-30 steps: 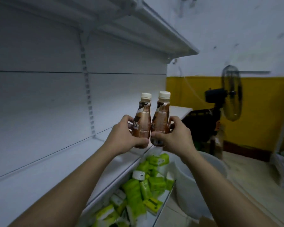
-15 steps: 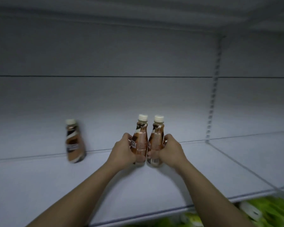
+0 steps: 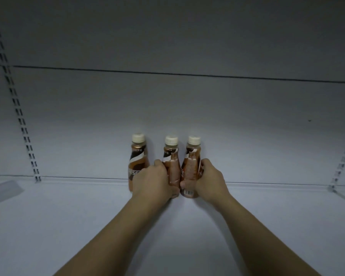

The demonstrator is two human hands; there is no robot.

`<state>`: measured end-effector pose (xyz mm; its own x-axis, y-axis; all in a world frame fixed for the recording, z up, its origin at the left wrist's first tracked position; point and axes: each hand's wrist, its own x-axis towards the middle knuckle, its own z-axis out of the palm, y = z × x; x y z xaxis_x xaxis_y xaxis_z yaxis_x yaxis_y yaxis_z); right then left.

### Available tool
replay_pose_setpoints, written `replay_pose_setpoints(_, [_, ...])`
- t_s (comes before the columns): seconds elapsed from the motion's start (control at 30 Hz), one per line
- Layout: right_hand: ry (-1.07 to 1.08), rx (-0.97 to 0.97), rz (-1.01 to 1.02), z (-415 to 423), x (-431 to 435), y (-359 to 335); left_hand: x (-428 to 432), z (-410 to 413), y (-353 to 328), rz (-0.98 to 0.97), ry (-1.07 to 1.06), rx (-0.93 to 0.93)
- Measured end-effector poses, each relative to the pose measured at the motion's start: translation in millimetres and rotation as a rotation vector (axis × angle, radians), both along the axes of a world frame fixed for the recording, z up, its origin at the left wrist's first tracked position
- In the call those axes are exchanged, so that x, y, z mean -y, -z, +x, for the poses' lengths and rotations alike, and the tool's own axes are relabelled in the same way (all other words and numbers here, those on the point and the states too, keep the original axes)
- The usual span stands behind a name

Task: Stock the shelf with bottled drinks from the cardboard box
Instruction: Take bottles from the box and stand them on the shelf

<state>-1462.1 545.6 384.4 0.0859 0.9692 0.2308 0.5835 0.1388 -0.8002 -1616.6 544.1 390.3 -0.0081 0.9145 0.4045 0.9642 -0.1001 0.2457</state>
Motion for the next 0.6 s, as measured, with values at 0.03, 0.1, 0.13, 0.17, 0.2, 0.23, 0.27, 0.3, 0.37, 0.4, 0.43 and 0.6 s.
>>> replay_pose_setpoints(0.03, [0.004, -0.006, 0.019, -4, -2, 4, 0, -2, 2, -0.003, -0.005, 0.006])
replay_pose_setpoints(0.1, [0.006, 0.009, 0.069, -7, -3, 12, 3, -5, 9, 0.010, 0.003, 0.021])
replay_pose_setpoints(0.13, [-0.008, 0.020, 0.085, -6, -3, 15, 4, -6, 14, 0.018, 0.015, 0.025])
replay_pose_setpoints(0.17, [-0.033, 0.024, 0.092, -3, -3, 17, 5, -8, 17, 0.023, 0.028, 0.022])
replay_pose_setpoints(0.2, [-0.062, 0.018, 0.094, 0, -2, 20, 5, -9, 19, 0.024, 0.040, 0.013])
replay_pose_setpoints(0.23, [-0.087, 0.008, 0.096, 4, 0, 22, 4, -11, 19, 0.025, 0.047, 0.007])
replay_pose_setpoints(0.27, [-0.102, -0.002, 0.101, 7, 2, 24, 3, -12, 18, 0.022, 0.052, 0.016])
replay_pose_setpoints(0.3, [-0.103, -0.015, 0.107, 8, 4, 26, 2, -13, 16, 0.014, 0.055, 0.035])
replay_pose_setpoints(0.37, [-0.071, -0.044, 0.119, 9, 6, 28, -1, -13, 13, -0.002, 0.059, 0.056])
replay_pose_setpoints(0.4, [-0.051, -0.048, 0.129, 8, 6, 29, -2, -13, 12, -0.004, 0.057, 0.055])
replay_pose_setpoints(0.43, [-0.038, -0.049, 0.139, 6, 5, 30, -4, -12, 12, -0.001, 0.056, 0.052])
replay_pose_setpoints(0.6, [-0.028, -0.040, 0.152, -2, 2, 34, -12, -15, 12, 0.018, 0.065, 0.129])
